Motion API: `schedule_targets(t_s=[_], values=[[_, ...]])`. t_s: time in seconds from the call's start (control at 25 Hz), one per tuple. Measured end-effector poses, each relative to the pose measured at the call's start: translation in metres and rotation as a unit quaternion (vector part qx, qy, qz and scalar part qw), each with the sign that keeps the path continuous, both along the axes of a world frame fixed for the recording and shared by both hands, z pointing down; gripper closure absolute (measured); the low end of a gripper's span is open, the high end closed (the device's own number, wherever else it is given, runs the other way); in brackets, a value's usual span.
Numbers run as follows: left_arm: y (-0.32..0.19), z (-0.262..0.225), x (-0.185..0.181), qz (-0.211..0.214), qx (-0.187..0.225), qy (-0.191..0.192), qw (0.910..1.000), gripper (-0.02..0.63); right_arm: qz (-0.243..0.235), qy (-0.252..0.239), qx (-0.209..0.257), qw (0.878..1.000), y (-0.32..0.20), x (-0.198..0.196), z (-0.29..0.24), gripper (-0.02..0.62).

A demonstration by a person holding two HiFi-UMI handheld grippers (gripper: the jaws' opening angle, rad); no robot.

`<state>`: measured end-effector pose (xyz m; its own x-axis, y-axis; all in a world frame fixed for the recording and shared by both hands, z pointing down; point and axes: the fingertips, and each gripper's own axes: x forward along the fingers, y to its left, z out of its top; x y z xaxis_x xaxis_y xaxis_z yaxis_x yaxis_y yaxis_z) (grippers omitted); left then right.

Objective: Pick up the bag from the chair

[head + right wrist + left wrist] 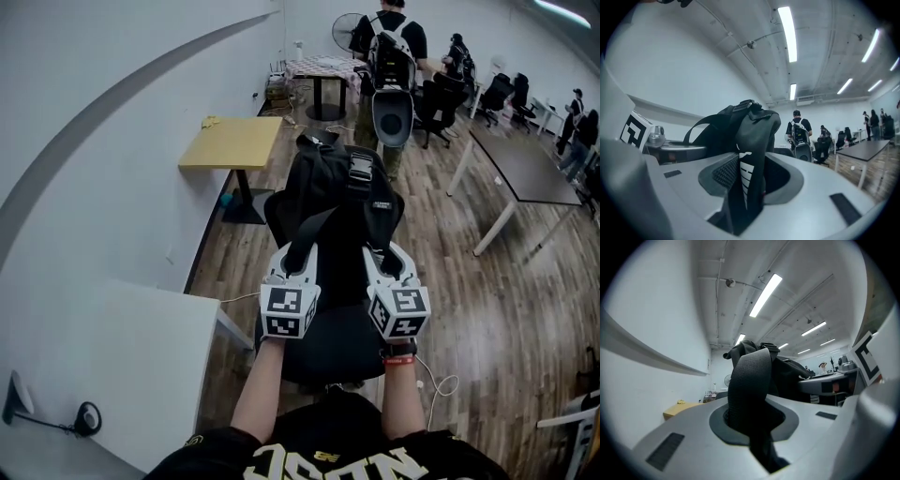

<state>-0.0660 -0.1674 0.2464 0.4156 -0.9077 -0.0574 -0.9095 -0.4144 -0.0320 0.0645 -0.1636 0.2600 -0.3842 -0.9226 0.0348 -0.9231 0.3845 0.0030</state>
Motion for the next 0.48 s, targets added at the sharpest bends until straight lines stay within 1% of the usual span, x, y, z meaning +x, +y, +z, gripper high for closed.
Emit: schedule_targets(t_s=[0.24,0.36,0.48], values=[[-0.002,-0.02,0.001,-0.005,0.04,0.006,0.9992,0.555,-0.002,-0.008,0.027,1.0,-0.005,0.006,-0.017,0.443],[-0.003,-0.024,0.002,-0.005,0.05,0.003,0.9987,0.555,-0.005,-0.021,0.035,0.999,-0.007,0.007,-0.02,0.443],[-0.006,-0.028,0.003,-0.005,0.053,0.001,0.9986,0.555,-0.008,-0.015,0.037,0.999,-0.01,0.008,-0.022,0.443]])
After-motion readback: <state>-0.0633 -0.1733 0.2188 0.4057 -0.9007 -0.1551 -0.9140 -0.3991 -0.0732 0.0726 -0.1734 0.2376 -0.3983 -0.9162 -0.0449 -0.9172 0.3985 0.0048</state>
